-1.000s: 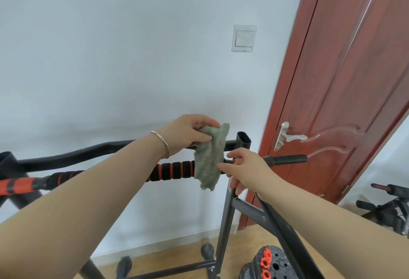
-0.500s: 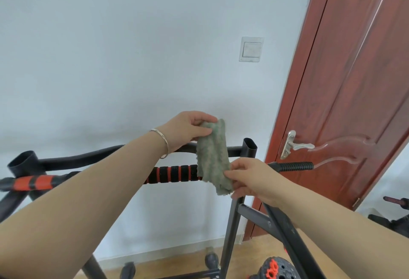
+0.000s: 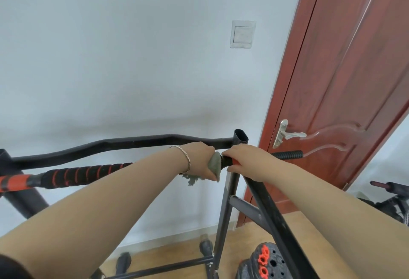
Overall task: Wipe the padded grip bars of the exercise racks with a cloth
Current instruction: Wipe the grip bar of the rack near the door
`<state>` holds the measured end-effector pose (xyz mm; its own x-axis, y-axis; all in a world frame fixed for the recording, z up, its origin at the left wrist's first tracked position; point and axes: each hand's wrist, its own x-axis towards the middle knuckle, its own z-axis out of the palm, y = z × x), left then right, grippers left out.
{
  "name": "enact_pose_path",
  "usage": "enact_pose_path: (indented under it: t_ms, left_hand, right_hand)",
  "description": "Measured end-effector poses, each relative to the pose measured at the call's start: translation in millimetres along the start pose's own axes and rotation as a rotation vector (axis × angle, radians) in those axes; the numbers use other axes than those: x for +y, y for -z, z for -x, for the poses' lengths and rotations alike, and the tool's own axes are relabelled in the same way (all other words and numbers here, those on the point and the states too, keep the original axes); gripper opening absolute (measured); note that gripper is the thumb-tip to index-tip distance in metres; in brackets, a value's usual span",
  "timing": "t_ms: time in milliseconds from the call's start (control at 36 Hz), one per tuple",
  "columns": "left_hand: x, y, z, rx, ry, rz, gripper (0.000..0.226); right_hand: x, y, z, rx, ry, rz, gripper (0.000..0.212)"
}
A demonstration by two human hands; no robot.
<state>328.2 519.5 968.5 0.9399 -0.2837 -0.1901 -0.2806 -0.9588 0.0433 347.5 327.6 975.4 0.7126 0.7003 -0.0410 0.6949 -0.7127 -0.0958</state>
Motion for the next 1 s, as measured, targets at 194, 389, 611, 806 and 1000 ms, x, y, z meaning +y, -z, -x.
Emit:
enact_pose_path:
  t_ms: [194, 389, 611, 806, 1000]
  left_hand:
    - [-6, -4, -5, 0.015, -0.037, 0.048, 0.039]
    - [-9, -8, -1, 0.092, -0.161, -0.213, 0.040]
    - [-29, 3, 20, 0.171, -0.280, -0.620, 0.044]
    - [-38, 15, 45, 0.051, -0.165, -0.063, 0.040]
    - [-21, 4, 28, -0.007, -0.015, 0.360, 0.052]
  right_hand:
    - [4, 0, -9, 0.003, 0.012, 0.076, 0.015]
    - [8, -1, -11, 0.024, 0.046, 0.118, 0.019]
    - [9, -3, -11, 0.014, 0.034, 0.076, 0.019]
    - [5, 1, -13, -0.034, 0.018, 0.035, 0.018]
    - [5, 2, -15, -0.072, 0.006, -0.011, 0.018]
